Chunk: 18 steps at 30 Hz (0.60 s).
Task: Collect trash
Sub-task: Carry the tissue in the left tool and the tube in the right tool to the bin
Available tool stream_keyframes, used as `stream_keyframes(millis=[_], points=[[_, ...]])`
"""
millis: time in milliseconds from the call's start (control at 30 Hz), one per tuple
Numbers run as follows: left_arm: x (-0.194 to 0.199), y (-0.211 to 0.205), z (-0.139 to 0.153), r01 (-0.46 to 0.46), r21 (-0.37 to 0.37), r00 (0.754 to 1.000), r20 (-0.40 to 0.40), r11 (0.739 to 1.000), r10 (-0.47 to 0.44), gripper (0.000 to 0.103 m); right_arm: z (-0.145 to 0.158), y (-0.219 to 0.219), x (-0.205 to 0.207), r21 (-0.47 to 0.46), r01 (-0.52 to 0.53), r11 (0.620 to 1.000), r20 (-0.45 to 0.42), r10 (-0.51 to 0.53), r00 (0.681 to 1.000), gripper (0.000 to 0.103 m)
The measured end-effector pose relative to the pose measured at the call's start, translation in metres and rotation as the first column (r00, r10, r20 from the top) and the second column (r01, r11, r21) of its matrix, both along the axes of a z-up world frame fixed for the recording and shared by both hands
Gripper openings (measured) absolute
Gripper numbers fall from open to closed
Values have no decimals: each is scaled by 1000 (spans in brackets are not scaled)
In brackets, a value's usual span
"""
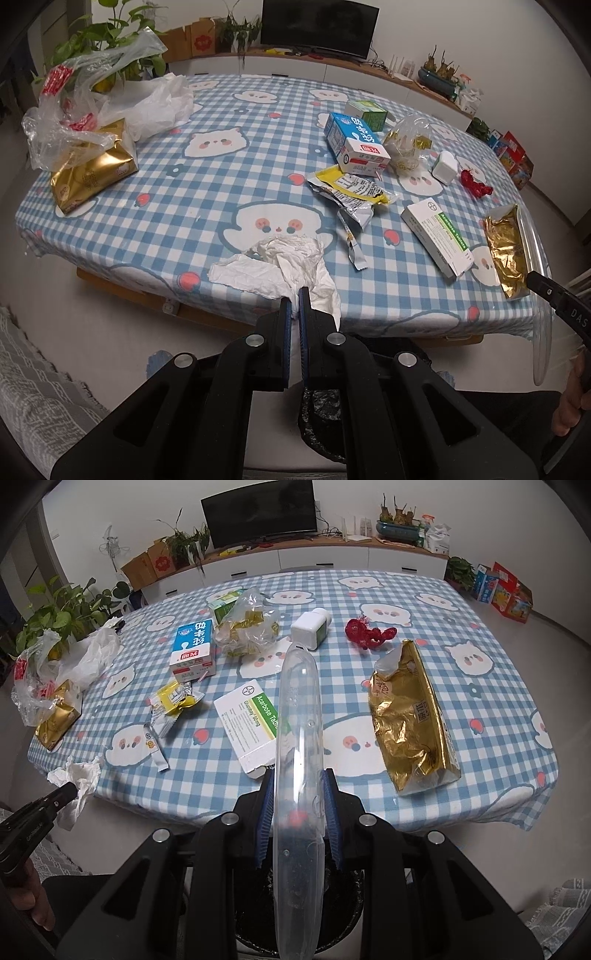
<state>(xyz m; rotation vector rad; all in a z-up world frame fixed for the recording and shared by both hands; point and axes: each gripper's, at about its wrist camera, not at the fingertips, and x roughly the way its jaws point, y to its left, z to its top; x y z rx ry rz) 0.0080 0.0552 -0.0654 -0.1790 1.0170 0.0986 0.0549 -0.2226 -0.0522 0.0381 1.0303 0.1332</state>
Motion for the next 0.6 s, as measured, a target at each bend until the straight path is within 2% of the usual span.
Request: stream_keyframes(millis=[267, 600], points=[[-20, -13, -15, 10, -13, 1000, 5, 1000, -10, 3, -16, 8, -32, 17, -39, 999, 8, 39, 999, 24], [-42, -30, -52, 27, -28, 1000, -5, 999, -27, 3, -51, 16, -61, 29, -54, 998, -2, 55, 999, 24]])
